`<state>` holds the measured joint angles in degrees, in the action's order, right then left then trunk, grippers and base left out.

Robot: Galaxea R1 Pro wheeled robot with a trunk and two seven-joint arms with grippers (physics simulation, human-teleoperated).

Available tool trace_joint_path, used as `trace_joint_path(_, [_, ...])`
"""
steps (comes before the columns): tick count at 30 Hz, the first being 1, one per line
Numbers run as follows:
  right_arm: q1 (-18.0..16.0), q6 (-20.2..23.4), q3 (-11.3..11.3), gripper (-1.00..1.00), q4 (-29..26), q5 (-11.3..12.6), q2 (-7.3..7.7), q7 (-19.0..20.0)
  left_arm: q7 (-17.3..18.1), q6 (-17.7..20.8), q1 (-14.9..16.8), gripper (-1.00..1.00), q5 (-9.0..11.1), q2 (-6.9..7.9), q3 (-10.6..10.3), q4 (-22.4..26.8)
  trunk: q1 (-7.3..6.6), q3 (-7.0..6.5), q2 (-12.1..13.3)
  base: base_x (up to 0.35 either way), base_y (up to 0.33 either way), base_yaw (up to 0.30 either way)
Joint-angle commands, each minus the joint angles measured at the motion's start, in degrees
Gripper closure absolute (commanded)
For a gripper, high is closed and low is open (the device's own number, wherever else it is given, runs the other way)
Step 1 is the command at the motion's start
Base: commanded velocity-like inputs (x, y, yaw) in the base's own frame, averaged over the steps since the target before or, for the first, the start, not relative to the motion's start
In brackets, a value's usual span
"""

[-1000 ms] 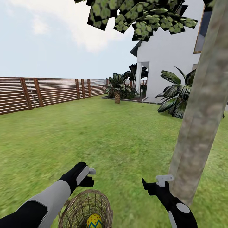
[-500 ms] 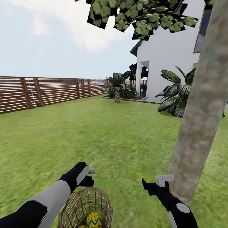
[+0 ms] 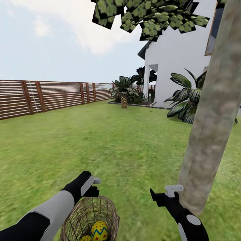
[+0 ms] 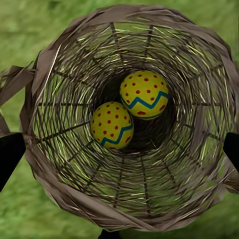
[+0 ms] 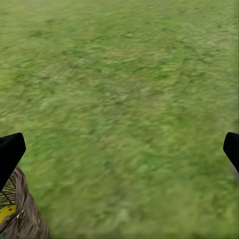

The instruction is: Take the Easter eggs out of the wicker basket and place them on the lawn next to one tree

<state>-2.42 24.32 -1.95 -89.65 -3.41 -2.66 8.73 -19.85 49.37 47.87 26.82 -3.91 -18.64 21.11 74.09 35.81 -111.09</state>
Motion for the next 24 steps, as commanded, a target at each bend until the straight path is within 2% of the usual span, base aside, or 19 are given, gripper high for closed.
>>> trace_joint_path(1, [-0.04,0.29,-0.16,-1.00,-0.08,-0.37,-0.06,0.50,-0.44,0.15,0.04,-1.00,0.60,0.04,-0.42,0.07,0.22,0.25,-0.45,0.000,0.000,0.000])
trace_joint_path(24, [-0.04,0.32,-0.12,-1.00,-0.03,-0.37,-0.06,0.43,-0.35,-2.31,0.03,-1.00,0.59,0.04,-0.59,0.07,5.27,4.38,-9.67,0.000,0.000,0.000])
